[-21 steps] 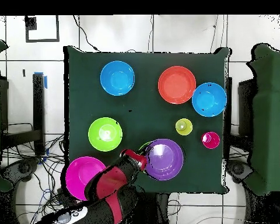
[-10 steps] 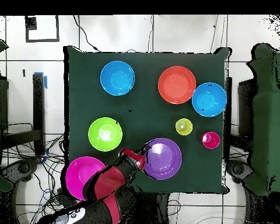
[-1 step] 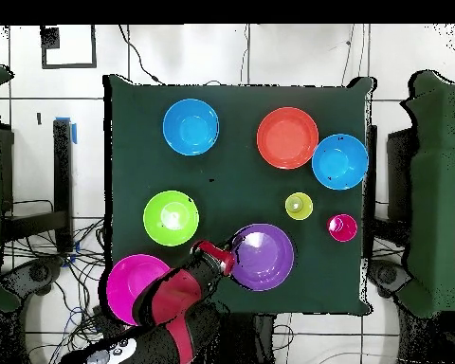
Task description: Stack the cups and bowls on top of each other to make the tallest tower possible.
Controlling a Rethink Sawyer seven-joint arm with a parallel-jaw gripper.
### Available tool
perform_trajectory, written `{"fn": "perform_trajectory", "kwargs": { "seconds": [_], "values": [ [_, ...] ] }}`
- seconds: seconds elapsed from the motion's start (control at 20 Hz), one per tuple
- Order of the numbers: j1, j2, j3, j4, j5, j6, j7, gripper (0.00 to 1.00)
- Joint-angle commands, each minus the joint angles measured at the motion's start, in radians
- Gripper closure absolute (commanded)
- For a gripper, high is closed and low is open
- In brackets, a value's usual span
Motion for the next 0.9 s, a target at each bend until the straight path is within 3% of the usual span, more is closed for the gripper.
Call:
{"fn": "perform_trajectory", "kwargs": {
  "seconds": [0.05,0.9],
  "values": [
    [0.018,0.035,0.153,-0.092,0.051,0.107,0.120,1.00],
    [0.008,0.028,0.161,-0.091,0.064,0.108,0.111,1.00]
  ]
}}
